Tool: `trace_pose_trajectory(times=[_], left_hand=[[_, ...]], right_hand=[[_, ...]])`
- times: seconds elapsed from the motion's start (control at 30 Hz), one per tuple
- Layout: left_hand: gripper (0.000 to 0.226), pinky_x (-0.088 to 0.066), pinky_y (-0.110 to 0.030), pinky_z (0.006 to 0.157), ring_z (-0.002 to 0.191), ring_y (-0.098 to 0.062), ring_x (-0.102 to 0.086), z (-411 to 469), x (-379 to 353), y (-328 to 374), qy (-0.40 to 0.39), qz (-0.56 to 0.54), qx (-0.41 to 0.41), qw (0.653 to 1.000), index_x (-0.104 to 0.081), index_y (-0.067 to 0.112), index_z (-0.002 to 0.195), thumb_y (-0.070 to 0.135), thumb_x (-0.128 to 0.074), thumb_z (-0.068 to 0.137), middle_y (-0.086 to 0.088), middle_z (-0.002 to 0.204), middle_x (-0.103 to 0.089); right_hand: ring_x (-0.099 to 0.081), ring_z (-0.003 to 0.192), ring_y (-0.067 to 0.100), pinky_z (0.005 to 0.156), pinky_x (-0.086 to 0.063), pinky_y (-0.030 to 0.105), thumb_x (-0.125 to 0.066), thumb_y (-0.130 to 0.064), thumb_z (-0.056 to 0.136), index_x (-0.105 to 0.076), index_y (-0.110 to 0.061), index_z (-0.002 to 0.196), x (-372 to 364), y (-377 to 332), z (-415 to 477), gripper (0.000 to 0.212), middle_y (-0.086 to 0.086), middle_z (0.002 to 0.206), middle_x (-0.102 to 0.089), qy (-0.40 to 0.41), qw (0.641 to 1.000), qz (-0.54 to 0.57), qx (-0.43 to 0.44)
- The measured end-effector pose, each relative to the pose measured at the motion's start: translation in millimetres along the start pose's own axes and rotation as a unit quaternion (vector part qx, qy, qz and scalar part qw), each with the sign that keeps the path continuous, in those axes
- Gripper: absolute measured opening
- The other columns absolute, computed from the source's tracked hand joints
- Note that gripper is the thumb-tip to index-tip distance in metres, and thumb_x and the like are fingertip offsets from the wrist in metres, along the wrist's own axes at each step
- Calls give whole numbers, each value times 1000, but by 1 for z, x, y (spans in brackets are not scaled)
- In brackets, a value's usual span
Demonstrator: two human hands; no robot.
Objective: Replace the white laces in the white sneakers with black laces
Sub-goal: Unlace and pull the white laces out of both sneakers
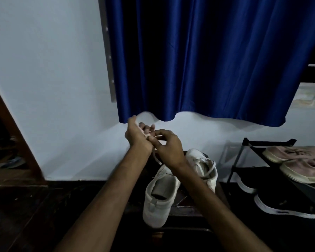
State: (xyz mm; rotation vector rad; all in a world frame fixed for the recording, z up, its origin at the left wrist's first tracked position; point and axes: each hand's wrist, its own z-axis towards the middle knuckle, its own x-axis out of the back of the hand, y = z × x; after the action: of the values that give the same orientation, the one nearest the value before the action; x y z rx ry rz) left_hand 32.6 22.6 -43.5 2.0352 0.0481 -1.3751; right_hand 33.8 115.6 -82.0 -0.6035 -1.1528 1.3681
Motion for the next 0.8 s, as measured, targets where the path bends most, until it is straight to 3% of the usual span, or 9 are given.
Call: trace_pose_trajectory(times=[0.1,0.17,0.23,0.4,0.5,0.57,0.6,0.7,0.8], left_hand=[[38,-22,-17,35,35,-10,-16,3,8,14,-19,-47,-3,999,-27,19,61,26,-48,91,4,46,-20],[38,-15,-19,33,35,-10,-13,8,15,15,-50,-41,3,998,-25,20,59,26,-44,91,5,45,-18],[36,-13,-19,33,34,-9,-13,12,23,13,-70,-2,3,998,-27,21,60,26,-42,92,6,44,-19],[23,-25,-20,37,42,-10,-33,9,30,7,-116,172,-97,973,-44,16,69,17,-40,92,2,50,-36],[22,-46,-25,74,85,-11,-56,9,36,0,-217,373,-295,852,-61,13,89,8,-39,86,2,90,-58],[33,-40,-26,99,115,-6,-50,19,44,-2,-238,470,-365,768,-70,15,90,4,-40,83,10,117,-54],[36,-38,-28,104,124,-7,-47,21,46,0,-233,486,-375,754,-73,18,92,4,-40,84,14,125,-53],[35,-44,-28,100,120,-5,-54,14,54,5,-259,459,-326,785,-70,17,111,15,-40,95,12,126,-61],[37,-52,-21,73,99,-10,-63,-3,62,-3,-173,386,-212,881,-66,20,114,34,-34,104,1,111,-69]], right_hand=[[-61,69,15,67,-54,34,-60,-34,96,-57,-16,117,-5,5,-10,29,1,85,-66,-79,959,189,-198],[-65,78,20,73,-59,34,-50,-30,101,-60,-9,117,-3,2,-11,28,7,87,-67,-148,889,327,-284],[-66,91,22,79,-60,32,-48,-22,102,-64,-3,114,1,1,-7,27,9,94,-70,-158,855,397,-294],[-68,82,15,71,-58,21,-61,-6,93,-68,5,100,-3,-11,5,14,8,86,-71,-118,901,332,-252],[-64,70,17,61,-56,23,-57,2,92,-67,0,90,-8,-25,6,10,10,77,-66,-96,903,339,-246],[-59,66,17,57,-50,23,-49,12,90,-64,-3,81,-13,-33,5,23,9,71,-60,-80,908,330,-244],[-57,68,17,61,-47,24,-45,15,89,-63,-3,80,-16,-36,3,27,9,71,-58,-70,908,335,-242],[-62,69,16,68,-53,24,-47,16,88,-66,0,88,-23,-38,5,25,7,70,-64,-8,884,396,-248],[-67,68,16,55,-54,24,-57,6,91,-72,0,102,-32,-33,5,20,9,78,-72,23,888,388,-246]])
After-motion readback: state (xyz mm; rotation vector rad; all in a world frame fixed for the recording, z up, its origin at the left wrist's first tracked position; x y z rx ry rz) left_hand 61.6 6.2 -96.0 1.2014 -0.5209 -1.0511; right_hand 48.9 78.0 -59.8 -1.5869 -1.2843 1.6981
